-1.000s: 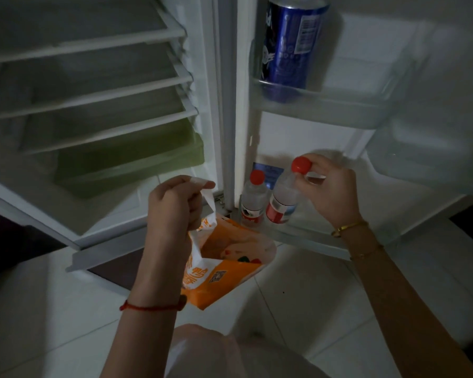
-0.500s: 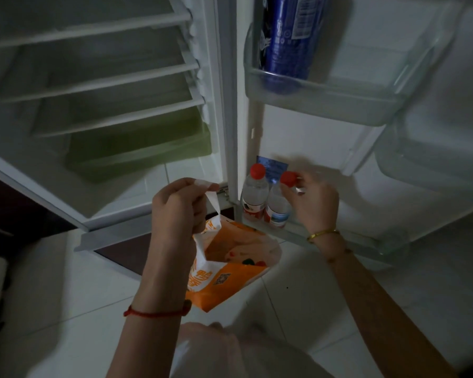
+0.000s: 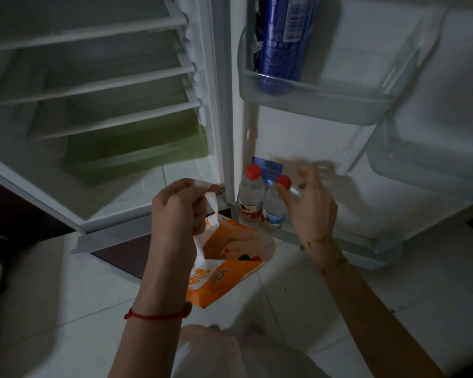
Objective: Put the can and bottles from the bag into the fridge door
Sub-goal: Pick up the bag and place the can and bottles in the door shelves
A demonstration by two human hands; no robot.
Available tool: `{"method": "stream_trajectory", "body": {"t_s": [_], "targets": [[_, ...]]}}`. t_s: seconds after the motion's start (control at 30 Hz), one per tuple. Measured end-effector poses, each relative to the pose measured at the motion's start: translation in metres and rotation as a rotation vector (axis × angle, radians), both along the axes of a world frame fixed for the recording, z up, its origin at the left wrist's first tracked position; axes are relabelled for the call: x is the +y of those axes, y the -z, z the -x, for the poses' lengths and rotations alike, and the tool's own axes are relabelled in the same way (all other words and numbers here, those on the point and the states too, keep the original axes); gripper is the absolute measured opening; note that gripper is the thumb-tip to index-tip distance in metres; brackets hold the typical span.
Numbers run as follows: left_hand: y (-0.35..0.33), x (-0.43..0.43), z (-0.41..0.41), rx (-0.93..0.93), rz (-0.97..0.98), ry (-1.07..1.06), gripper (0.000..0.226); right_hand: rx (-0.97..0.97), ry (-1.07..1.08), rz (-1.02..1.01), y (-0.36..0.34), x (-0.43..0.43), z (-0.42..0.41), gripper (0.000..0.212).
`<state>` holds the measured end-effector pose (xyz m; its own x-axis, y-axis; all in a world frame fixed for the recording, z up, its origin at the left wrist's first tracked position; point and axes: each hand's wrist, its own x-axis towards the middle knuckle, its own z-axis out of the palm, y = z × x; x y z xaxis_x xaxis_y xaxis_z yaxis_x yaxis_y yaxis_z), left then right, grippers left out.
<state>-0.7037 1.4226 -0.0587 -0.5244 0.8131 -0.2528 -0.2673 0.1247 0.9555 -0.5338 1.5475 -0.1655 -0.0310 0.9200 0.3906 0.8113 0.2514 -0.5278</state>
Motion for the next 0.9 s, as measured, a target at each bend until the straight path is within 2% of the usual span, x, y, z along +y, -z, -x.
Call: {"method": "stream_trajectory", "body": {"t_s": [0.07,0.13,0.17,0.27,0.33,0.5,0.63,0.8,0.9], "targets": [[-0.001,-0.002,0.0,0.003,-0.004,0.007,0.021,0.028,-0.055,-0.104,0.001,-0.018,0.001,0.035],[-0.002,-0.003,-0.001,-0.001,-0.012,0.016,0.022,-0.005,-0.189,-0.075,0.007,-0.037,0.005,0.023],[-0.003,-0.004,-0.001,-0.002,-0.015,0.023,0.023,-0.045,-0.255,0.038,0.015,-0.044,0.007,0.022],[-0.005,-0.007,-0.003,0.003,-0.018,0.039,0.026,-0.192,-0.403,0.592,0.044,-0.056,0.013,0.021],[-0.006,-0.009,-0.004,0.004,-0.021,0.055,0.026,-0.214,-0.46,0.768,0.059,-0.06,0.013,0.019],[-0.006,-0.015,-0.008,0.012,-0.028,0.108,0.023,-0.282,-0.435,0.944,0.066,-0.073,0.01,0.032],[-0.006,-0.017,-0.013,-0.006,-0.019,0.119,0.024,-0.349,-0.507,1.072,0.051,-0.081,0.009,0.055],[-0.006,-0.021,-0.016,-0.019,-0.029,0.124,0.024,-0.45,-0.572,1.076,0.035,-0.096,0.004,0.05],[-0.007,-0.023,-0.015,-0.014,-0.037,0.126,0.023,-0.429,-0.535,1.044,0.04,-0.102,0.0,0.048]]}}
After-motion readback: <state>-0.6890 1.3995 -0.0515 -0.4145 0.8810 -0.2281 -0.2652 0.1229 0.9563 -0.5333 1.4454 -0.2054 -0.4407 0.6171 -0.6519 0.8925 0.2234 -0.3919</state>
